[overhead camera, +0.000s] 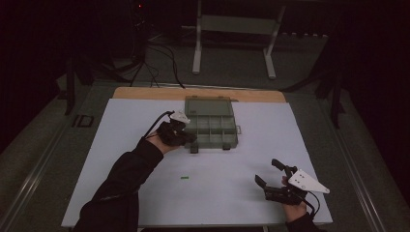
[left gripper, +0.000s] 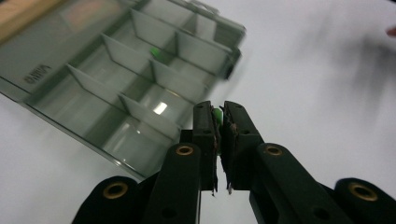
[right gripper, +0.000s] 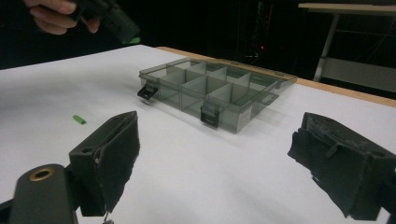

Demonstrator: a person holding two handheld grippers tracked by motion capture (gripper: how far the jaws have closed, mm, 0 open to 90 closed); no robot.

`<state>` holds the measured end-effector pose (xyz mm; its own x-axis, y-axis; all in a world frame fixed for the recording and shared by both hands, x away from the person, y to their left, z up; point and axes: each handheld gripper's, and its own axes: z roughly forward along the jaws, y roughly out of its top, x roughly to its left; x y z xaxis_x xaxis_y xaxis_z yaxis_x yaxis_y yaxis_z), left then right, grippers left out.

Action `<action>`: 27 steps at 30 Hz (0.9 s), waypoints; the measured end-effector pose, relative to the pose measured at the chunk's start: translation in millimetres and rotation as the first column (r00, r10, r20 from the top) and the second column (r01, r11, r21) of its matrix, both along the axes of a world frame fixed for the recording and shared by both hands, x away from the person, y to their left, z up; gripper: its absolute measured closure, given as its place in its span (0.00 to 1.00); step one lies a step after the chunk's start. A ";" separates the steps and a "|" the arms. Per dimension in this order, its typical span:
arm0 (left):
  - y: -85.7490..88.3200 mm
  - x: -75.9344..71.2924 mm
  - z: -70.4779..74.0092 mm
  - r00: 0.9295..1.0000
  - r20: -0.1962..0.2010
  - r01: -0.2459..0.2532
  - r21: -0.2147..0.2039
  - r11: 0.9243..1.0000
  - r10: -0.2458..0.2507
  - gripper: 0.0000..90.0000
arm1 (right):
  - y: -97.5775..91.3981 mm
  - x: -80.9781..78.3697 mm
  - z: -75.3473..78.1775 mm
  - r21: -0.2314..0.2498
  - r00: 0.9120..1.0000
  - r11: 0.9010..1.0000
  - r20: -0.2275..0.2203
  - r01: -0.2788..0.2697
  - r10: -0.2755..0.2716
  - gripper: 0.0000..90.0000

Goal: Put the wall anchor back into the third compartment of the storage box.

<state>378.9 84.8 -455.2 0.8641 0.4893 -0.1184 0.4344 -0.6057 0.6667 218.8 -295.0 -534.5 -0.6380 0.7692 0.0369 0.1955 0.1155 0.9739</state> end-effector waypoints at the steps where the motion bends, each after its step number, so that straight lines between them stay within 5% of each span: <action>1: -1.4 2.5 1.4 1.000 0.001 -0.009 -0.005 1.000 0.009 0.93 | 0.0 0.1 0.0 0.000 1.000 1.000 0.000 0.000 0.000 0.15; 15: -28.2 31.5 7.2 0.995 -0.010 -0.096 -0.037 0.995 0.096 0.93 | -0.7 -0.1 -0.1 0.004 1.000 1.000 -0.002 0.002 -0.002 0.15; 27: -60.5 58.7 1.1 0.980 -0.043 -0.195 -0.070 0.978 0.192 0.93 | -1.1 -0.1 -0.2 0.007 1.000 1.000 -0.005 0.001 -0.001 0.15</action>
<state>437.6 24.3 -454.2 0.7486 0.6354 -0.1891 0.5626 -0.4580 0.6883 218.7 -296.1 -534.7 -0.6372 0.7694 0.0451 0.2000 0.1085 0.9738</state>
